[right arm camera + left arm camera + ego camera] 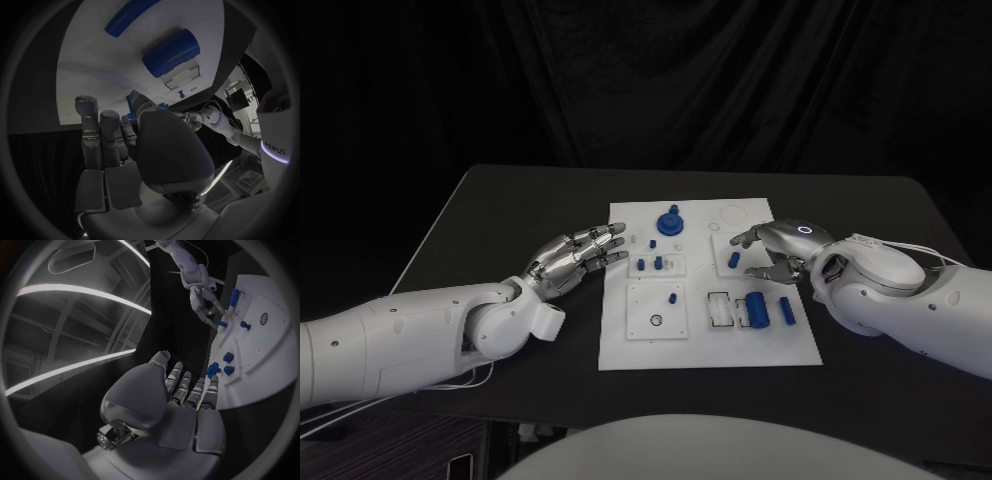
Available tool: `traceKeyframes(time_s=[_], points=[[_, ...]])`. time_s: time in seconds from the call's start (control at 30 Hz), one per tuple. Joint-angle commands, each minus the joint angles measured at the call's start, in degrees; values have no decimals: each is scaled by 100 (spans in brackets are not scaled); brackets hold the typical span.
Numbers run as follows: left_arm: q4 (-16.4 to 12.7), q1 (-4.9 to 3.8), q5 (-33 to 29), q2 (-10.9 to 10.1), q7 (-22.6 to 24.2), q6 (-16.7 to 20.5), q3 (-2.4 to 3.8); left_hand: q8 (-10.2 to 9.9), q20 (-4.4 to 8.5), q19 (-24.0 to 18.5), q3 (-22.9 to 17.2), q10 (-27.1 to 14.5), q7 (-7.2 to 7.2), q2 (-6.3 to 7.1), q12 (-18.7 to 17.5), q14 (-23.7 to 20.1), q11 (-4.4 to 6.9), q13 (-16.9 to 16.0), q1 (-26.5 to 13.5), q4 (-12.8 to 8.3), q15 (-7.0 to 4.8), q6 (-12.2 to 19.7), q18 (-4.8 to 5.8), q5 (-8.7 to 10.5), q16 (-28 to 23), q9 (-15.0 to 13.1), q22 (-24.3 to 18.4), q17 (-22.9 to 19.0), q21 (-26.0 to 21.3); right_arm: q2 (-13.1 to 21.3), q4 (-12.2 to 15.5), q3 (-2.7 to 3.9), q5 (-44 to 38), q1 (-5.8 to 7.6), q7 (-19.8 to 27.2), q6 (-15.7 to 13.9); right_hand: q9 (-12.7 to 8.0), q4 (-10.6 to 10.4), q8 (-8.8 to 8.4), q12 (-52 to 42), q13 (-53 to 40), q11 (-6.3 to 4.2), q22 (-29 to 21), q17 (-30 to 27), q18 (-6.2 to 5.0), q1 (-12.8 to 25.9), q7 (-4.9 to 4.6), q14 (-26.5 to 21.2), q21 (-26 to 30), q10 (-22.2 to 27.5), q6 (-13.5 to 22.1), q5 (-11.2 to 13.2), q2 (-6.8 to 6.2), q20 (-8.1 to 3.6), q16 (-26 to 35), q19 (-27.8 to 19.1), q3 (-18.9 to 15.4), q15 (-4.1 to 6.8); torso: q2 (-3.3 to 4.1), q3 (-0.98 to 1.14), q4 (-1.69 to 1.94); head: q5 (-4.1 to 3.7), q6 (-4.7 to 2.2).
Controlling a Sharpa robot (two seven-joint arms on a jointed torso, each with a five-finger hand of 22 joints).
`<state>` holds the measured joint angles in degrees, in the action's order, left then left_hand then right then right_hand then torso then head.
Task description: Assemble the parts on the task board
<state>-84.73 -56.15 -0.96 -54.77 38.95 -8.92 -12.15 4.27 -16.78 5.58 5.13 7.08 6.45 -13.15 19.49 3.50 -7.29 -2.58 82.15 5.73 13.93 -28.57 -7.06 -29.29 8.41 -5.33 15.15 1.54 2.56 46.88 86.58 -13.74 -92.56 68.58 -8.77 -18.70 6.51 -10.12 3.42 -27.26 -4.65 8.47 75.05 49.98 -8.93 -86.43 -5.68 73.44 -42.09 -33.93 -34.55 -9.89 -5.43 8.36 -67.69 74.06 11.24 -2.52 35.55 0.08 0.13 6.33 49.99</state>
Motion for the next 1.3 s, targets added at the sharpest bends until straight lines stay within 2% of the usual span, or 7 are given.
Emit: traceKeyframes(time_s=[0.03, 0.23, 0.33, 0.47, 0.8, 1.13, 1.3], points=[[-16, 14, 0, 7, 702, -51, 5, 23, 0, 43, -40, 16, -5, -23, 11, 22, -22, 0, -40, -3, 18, -1, 43, -24, 34, -3, -7, 8, 27, -45, -70, 3, -55, -38, 116, -240, -76, -28, -37, 0, 39, -16, 417, 15, 85, -50, -22, 55, -35, -103, 260, -19, 15, -23, -21, 54, -22, 25, -2, 2, 14, -17, 1], [-10, 23, 0, 5, 694, -53, 5, 22, 0, 43, -44, 15, -5, -23, 10, 22, -23, 0, -38, -6, 19, 1, 44, -25, 34, -2, -7, 7, 27, -134, -183, 5, -55, -68, 189, -346, -107, -37, 2, 28, 76, -60, 441, 67, 100, -64, -66, 115, -118, -353, 220, -28, 57, -61, -46, 116, -29, 68, 3, 0, 6, 4, 1], [-6, 26, 0, 7, 690, -56, 5, 22, 0, 43, -44, 15, -5, -23, 10, 22, -23, 0, -38, -6, 19, 1, 44, -25, 34, -2, -7, 7, 27, -177, -238, 5, -55, -76, 214, -370, 6, -63, 197, 87, 84, -103, 468, 135, 123, -43, -211, 188, -215, -658, -570, -23, 96, -75, -78, 184, -41, 70, 5, -2, 11, -6, 1], [-2, 30, 0, 14, 687, -61, 5, 19, -1, 44, -55, 12, -2, -25, 6, 20, -24, 1, -36, -14, 20, 10, 45, -27, 31, 0, -9, 7, 27, -223, -299, 6, -55, -90, 259, -442, 132, -113, 453, 149, 75, -141, 520, 302, 160, -50, -314, 323, -428, -1225, -1156, -65, 162, -52, -174, 304, 17, 37, 3, -3, 23, -16, 1], [15, 39, 0, 28, 676, -74, 5, 19, -1, 44, -55, 12, -2, -25, 6, 20, -24, 1, -36, -14, 20, 10, 45, -27, 31, 0, -9, 7, 27, -296, -392, 7, -54, -132, 354, -578, 364, -187, 715, 441, 75, -245, 569, 466, 188, -188, -251, 450, -654, -1913, -1889, -191, 191, -122, -251, 412, 335, 123, -6, -6, 22, -11, 1], [22, 53, 0, 34, 659, -87, 5, 14, -1, 46, -77, 2, 1, -29, -10, 16, -27, 4, -32, -29, 24, 31, 48, -28, 25, 5, -14, 5, 26, -370, -444, 7, -54, -152, 376, -564, 380, -267, 610, 570, 69, -236, 565, 447, 192, -84, -307, 448, -652, -1947, -1790, -26, 38, -129, -223, 410, 298, 117, -6, -5, 18, -7, 1], [25, 58, 0, 39, 649, -95, 5, 15, -1, 46, -85, 2, 6, -29, -6, 14, -27, 3, -30, -35, 25, 23, 49, -28, 22, 3, -16, 5, 26, -393, -457, 8, -54, -157, 374, -527, 381, -275, 601, 580, 68, -235, 562, 441, 191, -75, -313, 447, -642, -1948, -1784, -8, 25, -128, -217, 407, 292, 116, -8, -4, 19, 2, 1]])
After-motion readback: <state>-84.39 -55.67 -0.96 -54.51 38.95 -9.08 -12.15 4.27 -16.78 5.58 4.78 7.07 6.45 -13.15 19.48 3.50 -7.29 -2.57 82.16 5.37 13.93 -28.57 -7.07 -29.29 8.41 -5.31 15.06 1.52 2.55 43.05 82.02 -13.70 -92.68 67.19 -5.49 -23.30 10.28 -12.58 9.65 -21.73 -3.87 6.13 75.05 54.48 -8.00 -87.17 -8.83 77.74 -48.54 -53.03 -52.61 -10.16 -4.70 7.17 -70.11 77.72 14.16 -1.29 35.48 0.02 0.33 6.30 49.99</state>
